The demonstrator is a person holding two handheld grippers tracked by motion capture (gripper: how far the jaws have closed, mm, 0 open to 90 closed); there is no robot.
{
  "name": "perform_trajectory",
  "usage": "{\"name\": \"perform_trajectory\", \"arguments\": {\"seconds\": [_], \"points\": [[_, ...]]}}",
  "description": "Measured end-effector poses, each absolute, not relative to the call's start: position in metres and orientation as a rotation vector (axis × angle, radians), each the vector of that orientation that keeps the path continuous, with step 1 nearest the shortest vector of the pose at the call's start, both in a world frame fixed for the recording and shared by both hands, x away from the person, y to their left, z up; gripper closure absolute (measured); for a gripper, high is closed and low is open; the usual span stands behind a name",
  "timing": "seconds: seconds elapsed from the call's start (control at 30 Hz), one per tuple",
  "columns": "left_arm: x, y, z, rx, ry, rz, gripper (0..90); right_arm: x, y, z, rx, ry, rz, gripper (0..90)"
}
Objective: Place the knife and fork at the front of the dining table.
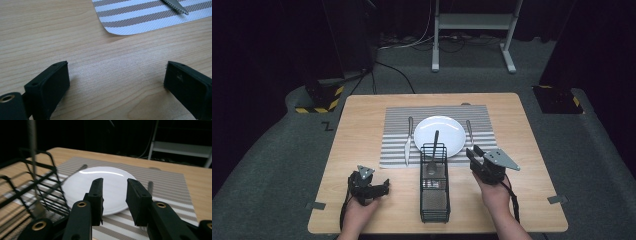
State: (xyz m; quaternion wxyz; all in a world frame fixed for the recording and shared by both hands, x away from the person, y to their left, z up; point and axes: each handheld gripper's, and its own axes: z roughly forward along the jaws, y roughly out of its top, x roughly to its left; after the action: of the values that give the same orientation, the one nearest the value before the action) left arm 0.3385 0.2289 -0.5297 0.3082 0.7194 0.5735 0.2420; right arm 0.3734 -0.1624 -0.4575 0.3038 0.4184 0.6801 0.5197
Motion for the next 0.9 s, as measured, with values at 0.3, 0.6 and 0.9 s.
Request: {"name": "perform_trajectory", "arguments": {"seconds": [0.3,0.6,0.9], "points": [[0.339,0.229,-0.53,1.902,1.516,0.64,6.3,0.372,-0.133,-0.436,1.036,1.803,1.48,61.2],[0.339,0.229,-0.53,1.902,1.516,0.64,6.3,0.379,-0.096,-0.421,0.969,1.824,1.541,59.4],[0.339,0.229,-0.53,1.902,1.516,0.64,6.3,0.393,-0.073,-0.423,0.983,1.825,1.534,63.2]]}}
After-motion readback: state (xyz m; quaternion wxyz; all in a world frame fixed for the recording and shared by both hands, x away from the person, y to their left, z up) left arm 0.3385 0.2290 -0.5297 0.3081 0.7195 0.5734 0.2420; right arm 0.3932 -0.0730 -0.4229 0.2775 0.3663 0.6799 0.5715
